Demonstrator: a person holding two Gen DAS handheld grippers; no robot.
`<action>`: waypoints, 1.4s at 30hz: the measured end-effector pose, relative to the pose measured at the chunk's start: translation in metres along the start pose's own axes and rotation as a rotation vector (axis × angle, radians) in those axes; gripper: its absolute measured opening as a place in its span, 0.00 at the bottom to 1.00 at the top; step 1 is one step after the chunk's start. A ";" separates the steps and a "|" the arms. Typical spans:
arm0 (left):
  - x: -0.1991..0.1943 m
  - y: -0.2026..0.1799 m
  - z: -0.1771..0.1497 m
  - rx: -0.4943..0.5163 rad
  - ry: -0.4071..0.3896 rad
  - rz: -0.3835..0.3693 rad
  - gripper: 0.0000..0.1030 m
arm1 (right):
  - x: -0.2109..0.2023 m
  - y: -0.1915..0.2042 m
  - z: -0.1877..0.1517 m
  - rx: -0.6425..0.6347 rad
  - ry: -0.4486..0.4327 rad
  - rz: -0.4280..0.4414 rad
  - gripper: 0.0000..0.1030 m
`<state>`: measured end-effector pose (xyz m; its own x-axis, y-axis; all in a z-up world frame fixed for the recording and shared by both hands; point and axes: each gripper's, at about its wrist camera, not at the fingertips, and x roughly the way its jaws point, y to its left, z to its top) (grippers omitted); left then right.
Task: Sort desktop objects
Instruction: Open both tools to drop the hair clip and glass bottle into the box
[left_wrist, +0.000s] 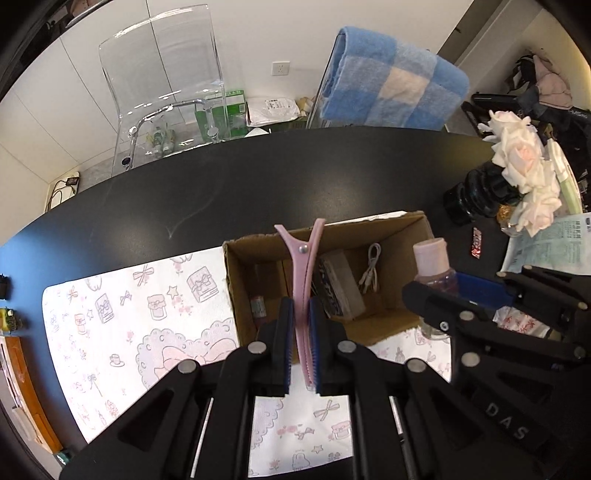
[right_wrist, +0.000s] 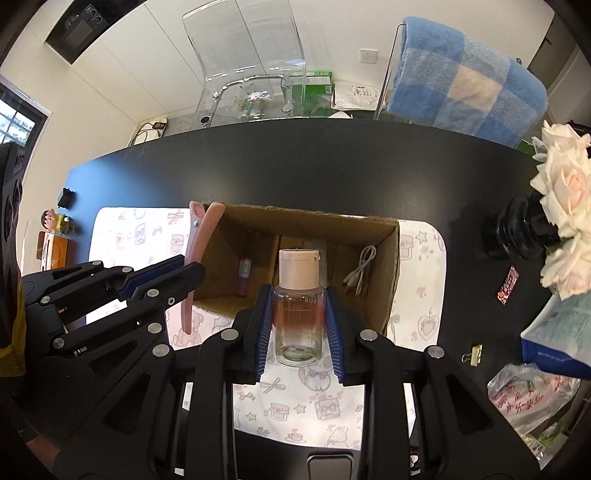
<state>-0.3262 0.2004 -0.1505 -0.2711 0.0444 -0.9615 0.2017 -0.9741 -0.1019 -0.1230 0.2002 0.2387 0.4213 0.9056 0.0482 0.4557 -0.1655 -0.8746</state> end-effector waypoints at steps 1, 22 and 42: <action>0.003 0.000 0.001 0.000 0.004 0.001 0.08 | 0.003 -0.002 0.002 0.001 0.003 0.001 0.27; 0.033 0.009 0.002 -0.016 0.046 0.009 0.08 | 0.032 -0.011 0.009 -0.003 0.034 -0.006 0.27; 0.030 0.040 -0.006 -0.070 0.003 0.072 1.00 | 0.026 -0.016 0.009 -0.045 -0.024 -0.178 1.00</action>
